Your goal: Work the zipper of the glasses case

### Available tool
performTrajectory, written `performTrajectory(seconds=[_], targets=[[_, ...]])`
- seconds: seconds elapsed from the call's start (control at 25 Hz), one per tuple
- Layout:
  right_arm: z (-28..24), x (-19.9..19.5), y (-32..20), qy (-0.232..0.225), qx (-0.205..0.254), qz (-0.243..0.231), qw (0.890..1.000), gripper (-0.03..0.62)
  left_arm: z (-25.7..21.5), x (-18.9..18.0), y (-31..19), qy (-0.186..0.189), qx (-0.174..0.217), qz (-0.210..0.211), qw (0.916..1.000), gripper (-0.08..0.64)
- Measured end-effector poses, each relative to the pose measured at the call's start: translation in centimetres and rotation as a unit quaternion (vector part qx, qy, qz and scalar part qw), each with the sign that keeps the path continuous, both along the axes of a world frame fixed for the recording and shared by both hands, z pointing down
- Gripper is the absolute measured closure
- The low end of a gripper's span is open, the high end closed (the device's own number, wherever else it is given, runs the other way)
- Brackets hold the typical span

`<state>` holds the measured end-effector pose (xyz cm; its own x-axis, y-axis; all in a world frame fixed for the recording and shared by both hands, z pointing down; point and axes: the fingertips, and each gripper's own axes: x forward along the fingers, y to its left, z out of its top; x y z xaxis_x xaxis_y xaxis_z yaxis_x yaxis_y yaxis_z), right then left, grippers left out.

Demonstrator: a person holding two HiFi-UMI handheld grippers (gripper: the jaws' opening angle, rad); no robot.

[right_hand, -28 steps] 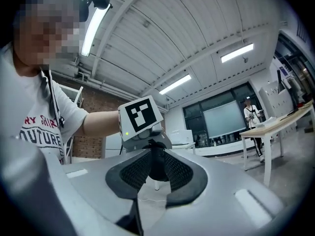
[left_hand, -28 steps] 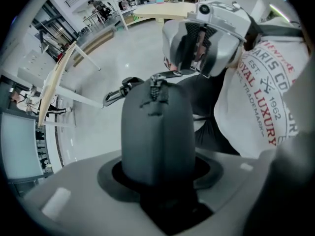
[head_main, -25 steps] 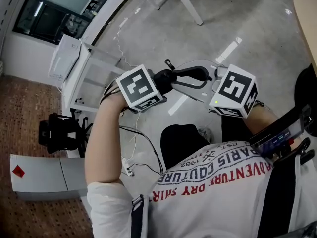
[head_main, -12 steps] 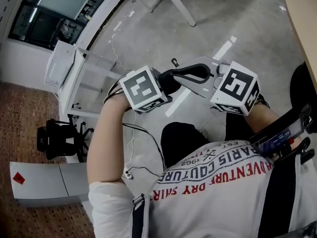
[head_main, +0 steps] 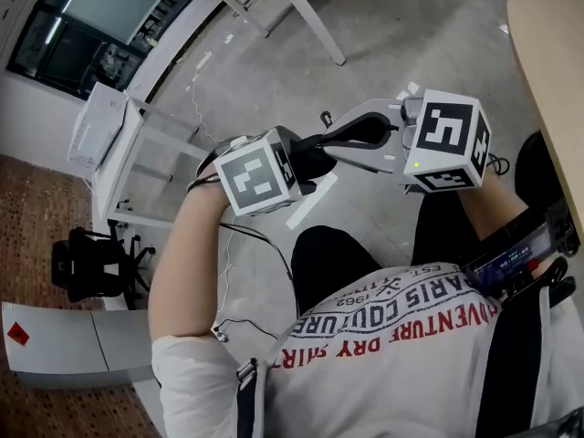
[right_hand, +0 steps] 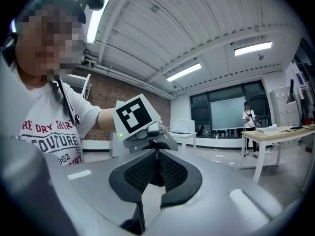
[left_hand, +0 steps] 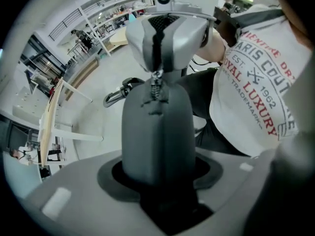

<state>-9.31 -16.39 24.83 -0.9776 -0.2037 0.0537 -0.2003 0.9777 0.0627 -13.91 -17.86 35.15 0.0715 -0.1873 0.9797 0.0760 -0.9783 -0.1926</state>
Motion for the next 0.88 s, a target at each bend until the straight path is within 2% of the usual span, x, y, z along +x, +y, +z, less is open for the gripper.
performTrajectory(seconds=[0.12,0.28,0.56,0.88], targets=[[-0.5,0.6,0.4,0.029,0.003,-0.016,0.999,0.572,-0.5,0.4,0.2,0.014,0.007,0.006,0.9999,0.311],[-0.7,0.6,0.3,0.041,0.009,-0.026,0.999,0.572,-0.9,0.3,0.2,0.042,0.005,0.006,0.9991,0.313],[-1.5,0.8,0.4,0.024,-0.001,-0.031,0.999,0.572,-1.7,0.4,0.8,0.085,-0.028,0.005,0.996,0.313],[-0.6,1.1,0.7,0.008,-0.028,-0.053,0.998,0.572,-1.4,1.0,1.8,0.146,-0.056,0.001,0.9878,0.313]])
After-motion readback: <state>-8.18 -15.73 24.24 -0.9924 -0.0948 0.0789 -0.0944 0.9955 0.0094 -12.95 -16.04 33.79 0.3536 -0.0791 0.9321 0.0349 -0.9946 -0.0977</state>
